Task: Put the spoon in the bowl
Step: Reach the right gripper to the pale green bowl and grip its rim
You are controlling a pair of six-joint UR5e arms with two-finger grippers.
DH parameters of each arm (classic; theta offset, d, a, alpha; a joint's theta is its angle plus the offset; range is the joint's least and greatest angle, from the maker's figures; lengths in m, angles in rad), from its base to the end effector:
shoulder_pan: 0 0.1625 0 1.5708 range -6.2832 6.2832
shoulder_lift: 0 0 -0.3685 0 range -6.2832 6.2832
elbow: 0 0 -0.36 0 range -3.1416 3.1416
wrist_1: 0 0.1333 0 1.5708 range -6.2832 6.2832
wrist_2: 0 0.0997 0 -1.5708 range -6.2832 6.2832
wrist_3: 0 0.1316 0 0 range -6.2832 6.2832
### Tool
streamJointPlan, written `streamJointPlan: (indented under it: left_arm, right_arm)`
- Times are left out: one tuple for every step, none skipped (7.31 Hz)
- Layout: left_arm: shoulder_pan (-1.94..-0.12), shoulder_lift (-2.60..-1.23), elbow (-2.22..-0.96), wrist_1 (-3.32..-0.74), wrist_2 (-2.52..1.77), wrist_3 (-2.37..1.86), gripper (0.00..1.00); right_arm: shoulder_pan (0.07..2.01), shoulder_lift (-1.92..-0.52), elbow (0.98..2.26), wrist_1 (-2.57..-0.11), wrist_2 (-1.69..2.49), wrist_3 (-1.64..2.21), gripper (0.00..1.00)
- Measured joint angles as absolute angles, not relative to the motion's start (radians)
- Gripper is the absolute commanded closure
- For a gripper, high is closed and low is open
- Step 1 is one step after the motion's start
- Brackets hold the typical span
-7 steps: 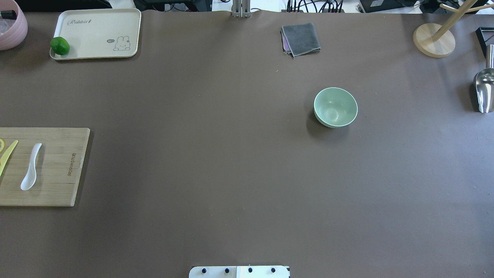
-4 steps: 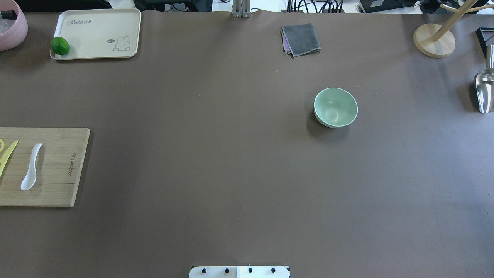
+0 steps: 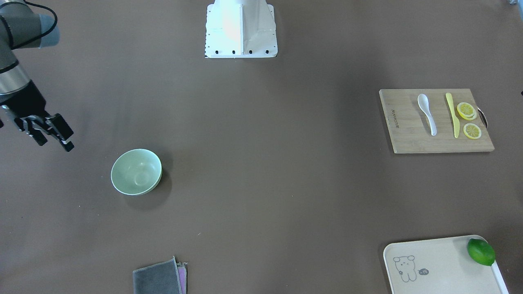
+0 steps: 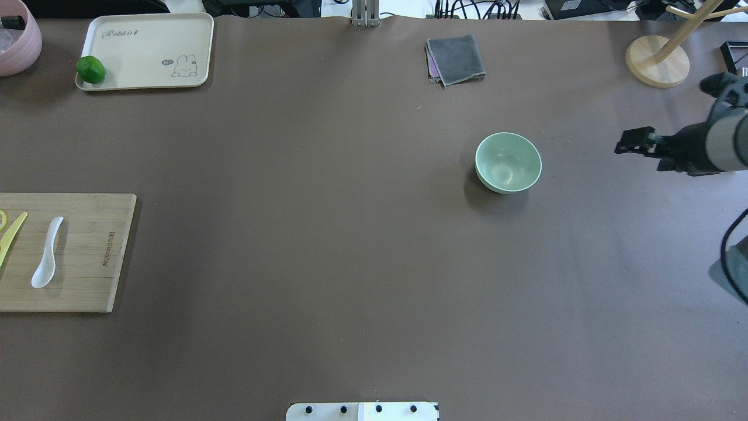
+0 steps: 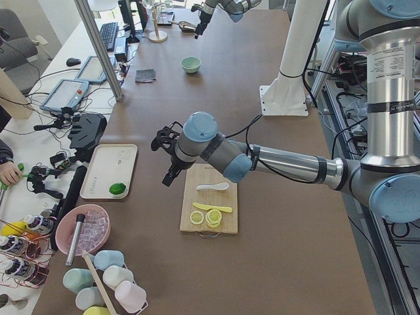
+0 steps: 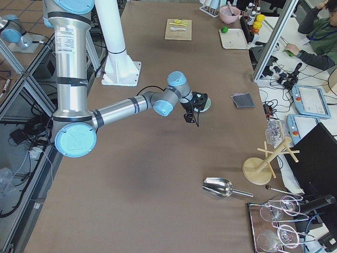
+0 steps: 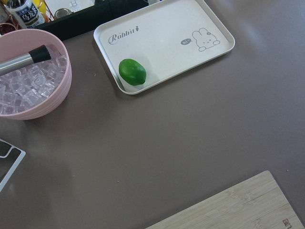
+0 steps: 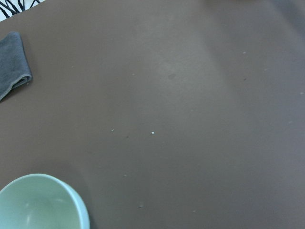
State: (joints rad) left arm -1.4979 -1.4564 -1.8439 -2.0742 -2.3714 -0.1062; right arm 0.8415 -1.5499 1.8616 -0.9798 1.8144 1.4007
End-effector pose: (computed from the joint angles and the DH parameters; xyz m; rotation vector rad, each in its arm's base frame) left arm -0.0061 -0.4500 0.4827 0.5540 0.8228 0.2343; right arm -0.2657 -0.4497 0.4214 0.2395 -0.9059 0.5124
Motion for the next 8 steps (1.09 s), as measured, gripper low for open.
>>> streamJointPlan:
  left_arm:
    - [-1.497,-1.455,-1.844,-2.075,-2.371,-0.106,0.01]
    - [-1.497,-1.454,-1.844,-2.075,-2.372,-0.105,0.01]
    - [-1.497,-1.451,-1.844,-2.075,-2.372,-0.104,0.01]
    - [-1.497,-1.447,-1.843,-2.078,-2.372,-0.103,0.01]
    - [-1.497,-1.443,-1.842,-2.084,-2.372,-0.104,0.01]
    - [-1.497,-1.439,-1.839,-2.091,-2.372,-0.103,0.01]
    - [-1.497,-1.438,-1.832,-2.1,-2.372,-0.103,0.01]
    - [-1.497,-1.437,-1.824,-2.113,-2.372,-0.104,0.01]
  right_arm:
    - [0.771,-1.52,1.853,-0.984,1.751,1.458,0.36]
    - [0.727,-1.497,1.837,-0.986,1.708,1.487,0.4]
    - [0.703,-1.468,1.808,-0.988,1.678,1.5,0.46]
    - [0.688,-1.434,1.774,-0.989,1.658,1.51,0.63]
    - [0.681,-1.412,1.751,-0.989,1.648,1.518,0.69]
    - [0.676,-1.402,1.741,-0.989,1.645,1.525,0.85]
    - [0.672,-1.396,1.737,-0.989,1.643,1.532,1.0]
    - [0.67,-1.392,1.735,-0.989,1.643,1.535,1.0]
